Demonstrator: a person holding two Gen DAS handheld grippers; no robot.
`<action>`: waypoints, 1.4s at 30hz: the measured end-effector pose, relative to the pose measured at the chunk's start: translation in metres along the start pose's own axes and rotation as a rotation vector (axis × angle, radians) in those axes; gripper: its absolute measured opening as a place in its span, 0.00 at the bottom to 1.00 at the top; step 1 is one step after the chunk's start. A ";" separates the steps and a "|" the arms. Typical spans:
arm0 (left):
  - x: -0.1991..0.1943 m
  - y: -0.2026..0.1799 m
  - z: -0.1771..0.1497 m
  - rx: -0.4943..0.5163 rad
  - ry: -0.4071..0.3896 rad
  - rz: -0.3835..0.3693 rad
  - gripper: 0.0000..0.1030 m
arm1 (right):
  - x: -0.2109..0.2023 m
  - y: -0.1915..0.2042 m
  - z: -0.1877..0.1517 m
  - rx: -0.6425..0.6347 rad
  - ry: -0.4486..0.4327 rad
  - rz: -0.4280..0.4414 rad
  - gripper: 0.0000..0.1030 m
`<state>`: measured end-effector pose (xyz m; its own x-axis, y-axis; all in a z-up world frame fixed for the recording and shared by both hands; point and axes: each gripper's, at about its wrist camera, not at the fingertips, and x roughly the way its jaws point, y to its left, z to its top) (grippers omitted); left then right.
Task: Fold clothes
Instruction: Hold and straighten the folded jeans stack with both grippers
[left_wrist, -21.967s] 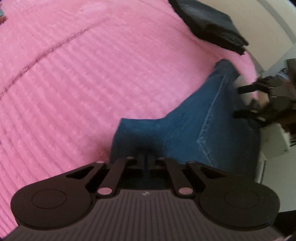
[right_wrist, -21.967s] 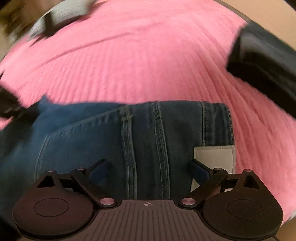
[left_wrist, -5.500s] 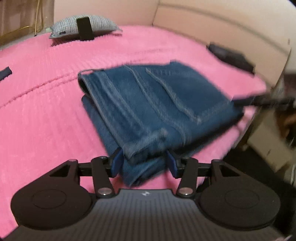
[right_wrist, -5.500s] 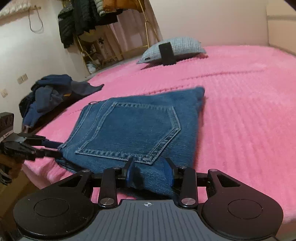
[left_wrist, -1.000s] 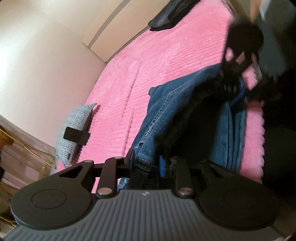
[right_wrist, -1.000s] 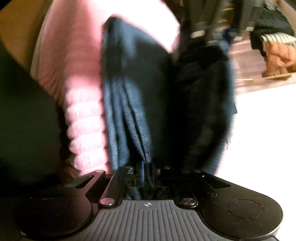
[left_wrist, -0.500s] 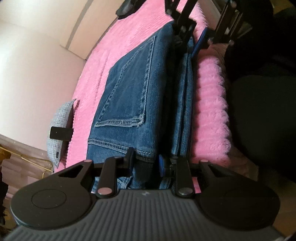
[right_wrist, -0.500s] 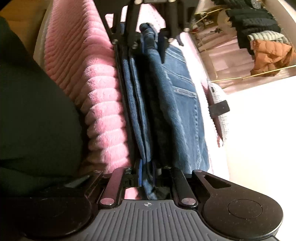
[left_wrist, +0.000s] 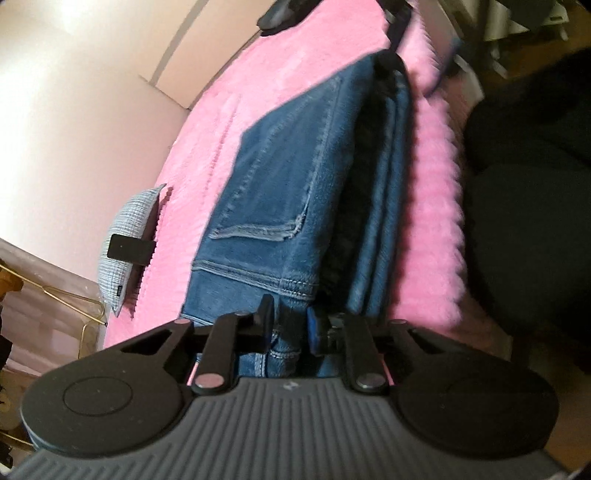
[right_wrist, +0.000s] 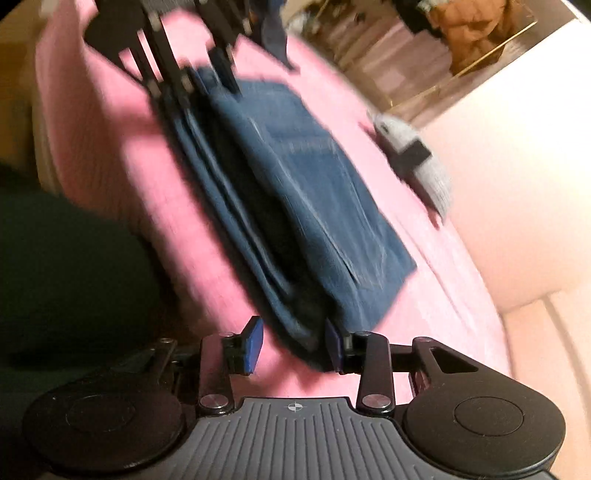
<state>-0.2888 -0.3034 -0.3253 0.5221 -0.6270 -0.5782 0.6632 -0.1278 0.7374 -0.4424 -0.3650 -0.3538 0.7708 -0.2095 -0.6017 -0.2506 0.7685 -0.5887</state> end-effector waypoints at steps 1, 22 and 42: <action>0.000 0.003 0.002 0.001 -0.001 0.002 0.14 | 0.001 0.002 0.004 0.009 -0.011 0.011 0.35; -0.018 -0.001 -0.035 -0.060 0.040 -0.020 0.20 | 0.006 -0.027 -0.008 0.265 -0.026 0.062 0.45; -0.038 0.007 -0.042 -0.054 -0.008 0.003 0.14 | 0.045 -0.073 -0.020 0.320 -0.025 0.044 0.26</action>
<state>-0.2819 -0.2483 -0.3129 0.5201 -0.6333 -0.5731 0.6895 -0.0847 0.7193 -0.4012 -0.4428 -0.3482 0.7786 -0.1600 -0.6068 -0.0902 0.9284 -0.3605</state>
